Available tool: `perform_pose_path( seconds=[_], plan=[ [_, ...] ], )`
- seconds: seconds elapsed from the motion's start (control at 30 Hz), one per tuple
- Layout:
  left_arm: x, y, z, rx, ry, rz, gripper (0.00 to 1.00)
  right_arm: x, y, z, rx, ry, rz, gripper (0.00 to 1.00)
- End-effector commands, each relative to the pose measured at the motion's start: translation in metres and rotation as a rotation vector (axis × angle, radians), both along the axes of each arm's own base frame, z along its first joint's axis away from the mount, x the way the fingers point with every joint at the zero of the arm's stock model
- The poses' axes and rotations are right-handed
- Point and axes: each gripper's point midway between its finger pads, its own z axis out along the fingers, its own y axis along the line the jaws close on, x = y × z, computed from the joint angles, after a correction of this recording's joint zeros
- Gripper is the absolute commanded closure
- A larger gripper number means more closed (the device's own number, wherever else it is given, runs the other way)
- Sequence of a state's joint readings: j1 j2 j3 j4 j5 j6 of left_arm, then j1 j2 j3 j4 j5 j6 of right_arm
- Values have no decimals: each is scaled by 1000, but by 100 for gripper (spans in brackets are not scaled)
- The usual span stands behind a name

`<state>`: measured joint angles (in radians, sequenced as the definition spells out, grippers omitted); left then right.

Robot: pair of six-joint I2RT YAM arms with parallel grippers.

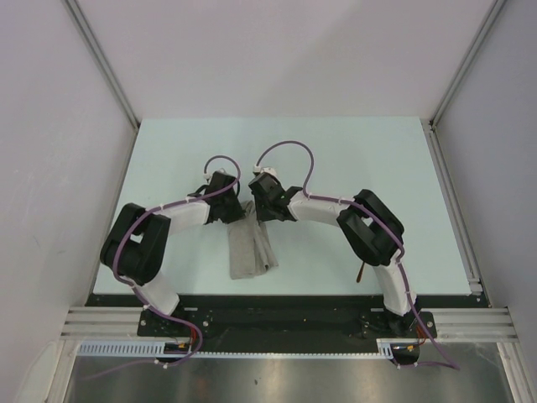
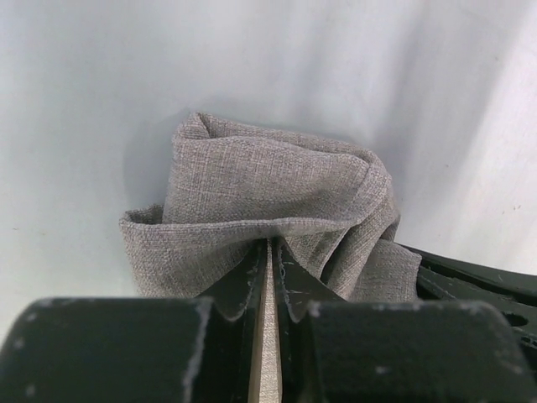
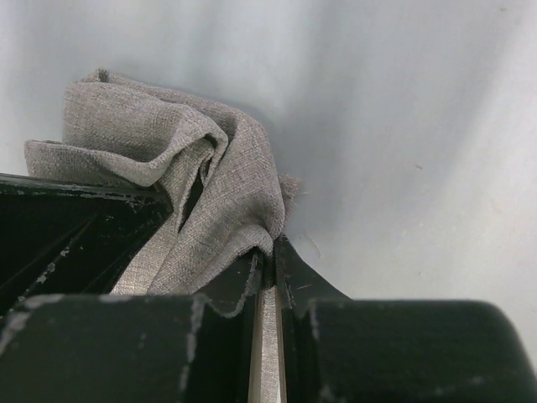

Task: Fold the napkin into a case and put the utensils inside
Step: Fold the 2/3-rectangle-folded napkin at the center of the board.

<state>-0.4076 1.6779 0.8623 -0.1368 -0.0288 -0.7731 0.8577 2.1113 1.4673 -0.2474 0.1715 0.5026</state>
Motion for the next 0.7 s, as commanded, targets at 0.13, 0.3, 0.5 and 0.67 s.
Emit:
perform_pose_path(
  seconds=[0.13, 0.3, 0.5, 0.67],
  plan=[
    [-12, 27, -27, 74, 55, 86, 90, 0, -61, -7, -122, -11, -150, 100],
    [-13, 29, -21, 57, 10, 68, 86, 2, -67, -3, -135, -21, -172, 100],
    [-8, 24, -6, 31, -38, 29, 84, 0, -62, 5, -88, -30, -152, 100],
    [-4, 19, 10, 14, -74, -3, 82, 0, -62, 6, -75, -22, -153, 100]
  ],
)
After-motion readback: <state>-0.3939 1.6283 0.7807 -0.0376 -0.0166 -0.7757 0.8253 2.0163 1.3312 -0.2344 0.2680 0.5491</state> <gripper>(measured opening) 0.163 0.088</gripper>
